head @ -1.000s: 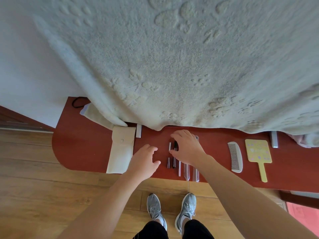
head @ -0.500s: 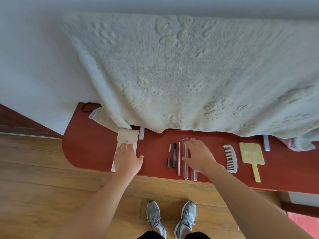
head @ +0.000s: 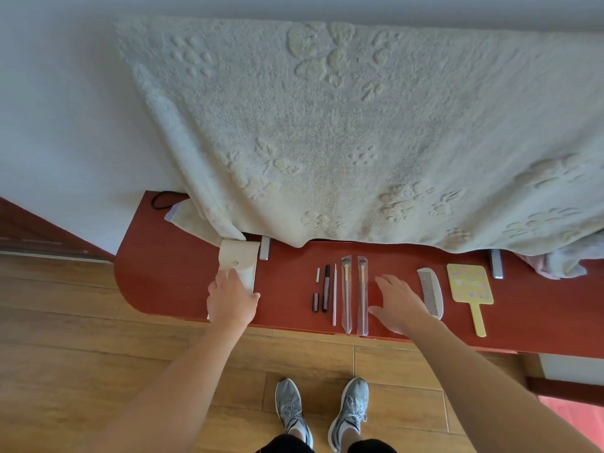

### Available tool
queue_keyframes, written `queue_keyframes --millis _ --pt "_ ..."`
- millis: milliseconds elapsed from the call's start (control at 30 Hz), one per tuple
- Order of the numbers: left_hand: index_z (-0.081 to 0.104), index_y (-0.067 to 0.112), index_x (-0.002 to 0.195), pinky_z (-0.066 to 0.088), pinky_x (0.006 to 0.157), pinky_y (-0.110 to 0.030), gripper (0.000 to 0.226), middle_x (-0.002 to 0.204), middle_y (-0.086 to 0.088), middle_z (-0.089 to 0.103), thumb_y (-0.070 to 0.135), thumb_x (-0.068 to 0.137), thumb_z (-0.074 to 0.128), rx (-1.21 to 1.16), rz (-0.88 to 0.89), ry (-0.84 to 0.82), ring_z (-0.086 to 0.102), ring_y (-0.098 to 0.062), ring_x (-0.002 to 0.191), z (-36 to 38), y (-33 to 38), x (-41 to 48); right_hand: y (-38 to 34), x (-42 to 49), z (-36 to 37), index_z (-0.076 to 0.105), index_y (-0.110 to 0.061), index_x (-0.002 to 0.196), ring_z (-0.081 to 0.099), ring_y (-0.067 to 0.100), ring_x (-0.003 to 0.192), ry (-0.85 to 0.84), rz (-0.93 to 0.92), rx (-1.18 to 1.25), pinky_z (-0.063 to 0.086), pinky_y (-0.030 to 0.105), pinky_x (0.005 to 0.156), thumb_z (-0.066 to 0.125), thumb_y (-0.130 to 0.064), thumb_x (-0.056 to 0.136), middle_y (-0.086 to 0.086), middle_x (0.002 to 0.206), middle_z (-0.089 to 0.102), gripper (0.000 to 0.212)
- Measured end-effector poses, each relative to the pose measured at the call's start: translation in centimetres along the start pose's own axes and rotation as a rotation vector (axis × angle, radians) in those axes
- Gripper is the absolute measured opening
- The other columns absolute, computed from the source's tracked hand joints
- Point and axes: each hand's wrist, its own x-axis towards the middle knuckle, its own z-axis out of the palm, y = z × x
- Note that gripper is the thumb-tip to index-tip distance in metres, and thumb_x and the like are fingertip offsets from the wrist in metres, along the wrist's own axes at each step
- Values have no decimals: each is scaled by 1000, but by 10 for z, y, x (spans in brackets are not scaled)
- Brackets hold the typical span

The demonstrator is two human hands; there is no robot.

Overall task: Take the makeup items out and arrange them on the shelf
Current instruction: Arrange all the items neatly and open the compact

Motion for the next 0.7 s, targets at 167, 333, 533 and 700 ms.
queue_keyframes --millis 167,333,533,700 --pt "42 12 141 52 93 -43 78 139 -8 49 40 78 81 -16 19 33 54 -35 118 9 -9 3 4 3 9 23 -17 153 25 24 144 -18 -3 -13 32 40 115 64 -41 91 1 159 24 78" --pt "43 13 139 54 88 -44 79 138 -7 49 37 76 83 -47 16 44 56 -36 115 15 -12 5 6 6 14 27 -19 152 26 22 142 23 -5 -39 37 38 110 66 -41 90 -1 156 26 77" --pt "44 14 135 53 91 -43 77 136 -7 49 37 74 85 -70 14 43 56 -33 116 18 -14 9 10 5 21 28 -20 152 24 20 141 53 -1 -30 40 36 108 69 -38 87 -4 155 26 79" --pt "45 15 134 52 92 -42 76 135 -7 50 39 74 84 -80 -4 53 55 -32 118 17 -12 10 11 6 25 26 -18 153 21 22 143 66 6 -6 30 36 115 68 -34 89 -3 157 25 78"
